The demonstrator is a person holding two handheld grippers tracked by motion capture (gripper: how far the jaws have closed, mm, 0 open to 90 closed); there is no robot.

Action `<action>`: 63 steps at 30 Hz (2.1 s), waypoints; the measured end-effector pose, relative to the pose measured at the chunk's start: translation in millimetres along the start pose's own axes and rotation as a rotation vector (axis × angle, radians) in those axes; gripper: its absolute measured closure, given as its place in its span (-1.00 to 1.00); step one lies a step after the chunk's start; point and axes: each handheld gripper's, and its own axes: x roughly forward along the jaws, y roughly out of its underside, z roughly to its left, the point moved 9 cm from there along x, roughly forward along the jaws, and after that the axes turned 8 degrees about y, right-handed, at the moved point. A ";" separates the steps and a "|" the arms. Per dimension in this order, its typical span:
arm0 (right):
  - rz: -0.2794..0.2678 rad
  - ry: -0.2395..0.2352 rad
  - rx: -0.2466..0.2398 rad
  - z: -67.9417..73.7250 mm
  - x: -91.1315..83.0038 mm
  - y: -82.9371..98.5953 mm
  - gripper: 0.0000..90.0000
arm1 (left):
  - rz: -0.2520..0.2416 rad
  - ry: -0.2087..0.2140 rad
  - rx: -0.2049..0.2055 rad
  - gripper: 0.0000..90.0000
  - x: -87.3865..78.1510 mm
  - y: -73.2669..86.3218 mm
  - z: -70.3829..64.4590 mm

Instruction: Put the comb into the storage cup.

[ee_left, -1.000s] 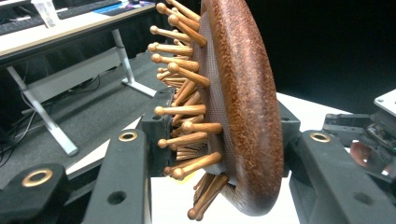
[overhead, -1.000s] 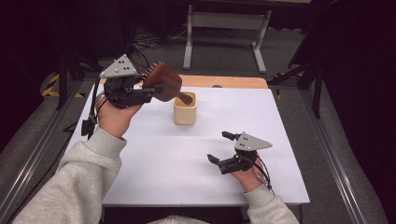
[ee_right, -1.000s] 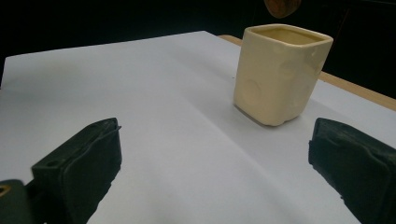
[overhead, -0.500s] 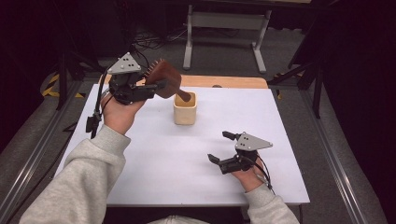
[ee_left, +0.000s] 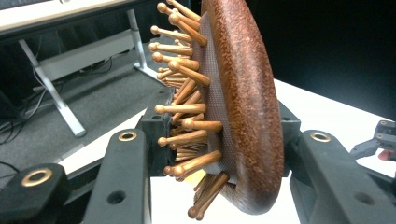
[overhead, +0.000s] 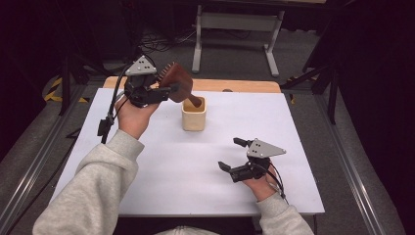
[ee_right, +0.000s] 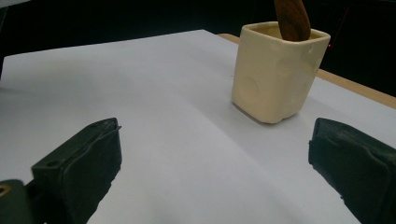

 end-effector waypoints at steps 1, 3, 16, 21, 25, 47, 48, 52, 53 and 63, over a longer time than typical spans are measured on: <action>0.002 0.001 -0.001 -0.3 -0.3 0.3 -0.93 | 0.011 -0.001 0.000 0.24 3.6 1.6 1.6; 0.003 0.002 0.000 -0.5 -0.5 0.3 -0.93 | 0.013 -0.002 -0.007 0.24 5.8 2.3 2.3; 0.005 -0.003 0.006 -1.5 -0.8 1.3 -0.93 | 0.080 0.012 -0.059 0.23 27.7 16.4 11.7; 0.010 -0.008 0.008 -0.9 -0.2 2.4 -0.93 | 0.101 0.023 -0.083 0.23 34.5 21.3 15.2; 0.010 -0.009 0.010 -1.3 -0.2 2.6 -0.93 | 0.122 0.028 -0.107 0.23 41.1 26.2 17.3; 0.018 -0.019 0.008 0.7 0.7 4.6 -0.93 | 0.175 0.019 -0.170 0.17 54.1 38.3 24.5; 0.018 -0.019 0.008 0.7 0.7 4.6 -0.93 | 0.175 0.019 -0.170 0.16 54.1 38.3 24.5; 0.018 -0.023 0.009 1.1 0.7 4.6 -0.93 | 0.171 -0.009 -0.181 0.01 53.6 39.5 30.2; 0.018 -0.022 0.010 1.2 0.6 4.5 -0.93 | 0.170 -0.014 -0.177 -0.04 53.6 40.2 31.1; 0.018 -0.023 0.011 0.9 0.5 4.6 -0.93 | 0.184 -0.087 -0.131 -0.79 49.3 47.4 42.5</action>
